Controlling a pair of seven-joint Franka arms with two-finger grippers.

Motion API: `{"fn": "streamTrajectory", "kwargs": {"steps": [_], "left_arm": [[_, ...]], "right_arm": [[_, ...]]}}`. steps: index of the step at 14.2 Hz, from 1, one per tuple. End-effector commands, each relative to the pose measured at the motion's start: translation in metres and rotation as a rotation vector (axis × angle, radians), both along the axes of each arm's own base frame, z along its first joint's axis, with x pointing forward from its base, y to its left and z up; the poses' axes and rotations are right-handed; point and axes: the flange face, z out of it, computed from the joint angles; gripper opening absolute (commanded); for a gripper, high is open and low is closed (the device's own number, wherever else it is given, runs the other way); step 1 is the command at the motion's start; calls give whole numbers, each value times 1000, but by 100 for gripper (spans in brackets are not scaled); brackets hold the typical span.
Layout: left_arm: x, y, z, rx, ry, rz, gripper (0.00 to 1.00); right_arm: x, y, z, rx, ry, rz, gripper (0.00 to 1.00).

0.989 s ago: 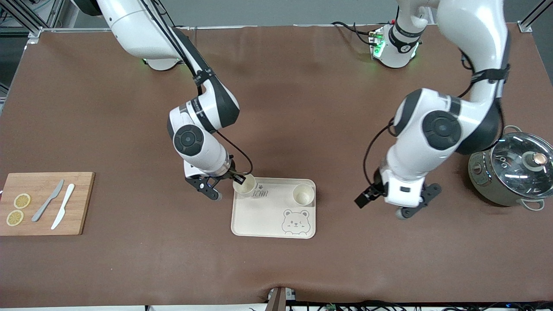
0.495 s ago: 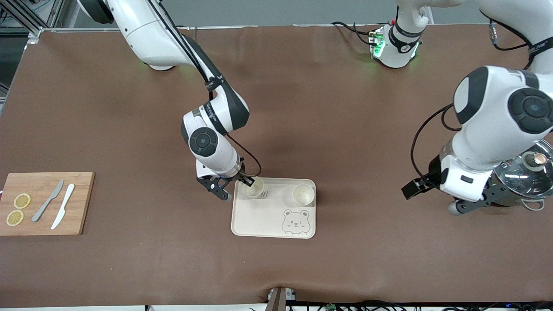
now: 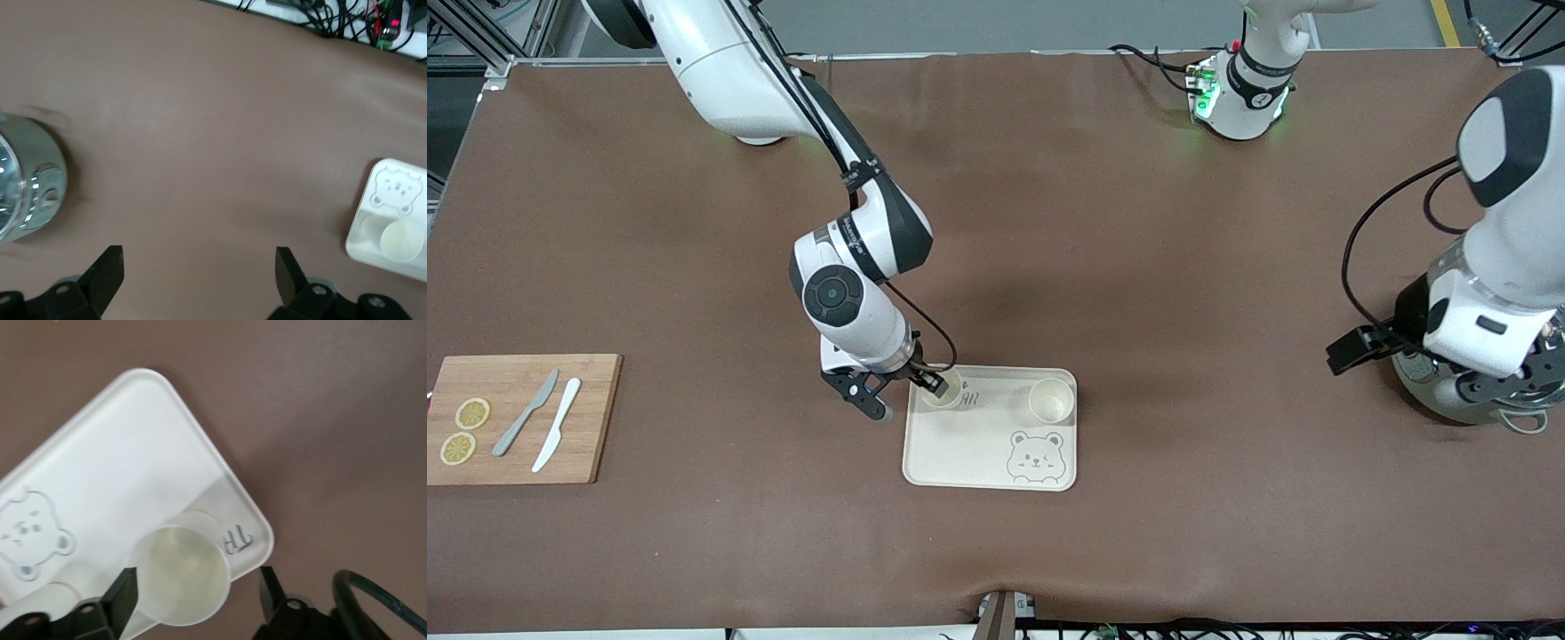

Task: Place white IKEA cup upright on tray with both arms
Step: 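Place the right gripper's cup on the tray while the left gripper withdraws, then open the right gripper and withdraw it from the tray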

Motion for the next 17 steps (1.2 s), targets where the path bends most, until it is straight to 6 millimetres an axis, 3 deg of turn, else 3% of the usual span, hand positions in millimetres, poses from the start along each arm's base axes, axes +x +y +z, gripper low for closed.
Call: {"fn": "streamTrajectory", "kwargs": {"steps": [1,3,5,7,10,17], "left_arm": [[-18,12,16,35,31,-79,100],[-26,25,22,42,65,-91,100],[-34,28,30,45,68,-88,100],[-41,29,37,48,73,-85,100],[-53,30,49,52,94,-83,100],[-97,33,73,56,136,-76,100]], "right_arm": [[32,-23,55,8,-83,-22,100],[43,-54,61,-23,-39,6,100],[53,-84,96,-24,-71,96,100],[47,-133,123,-38,-21,132,100],[37,-187,172,-49,17,257,100],[37,-325,236,-152,-55,542,100]]}}
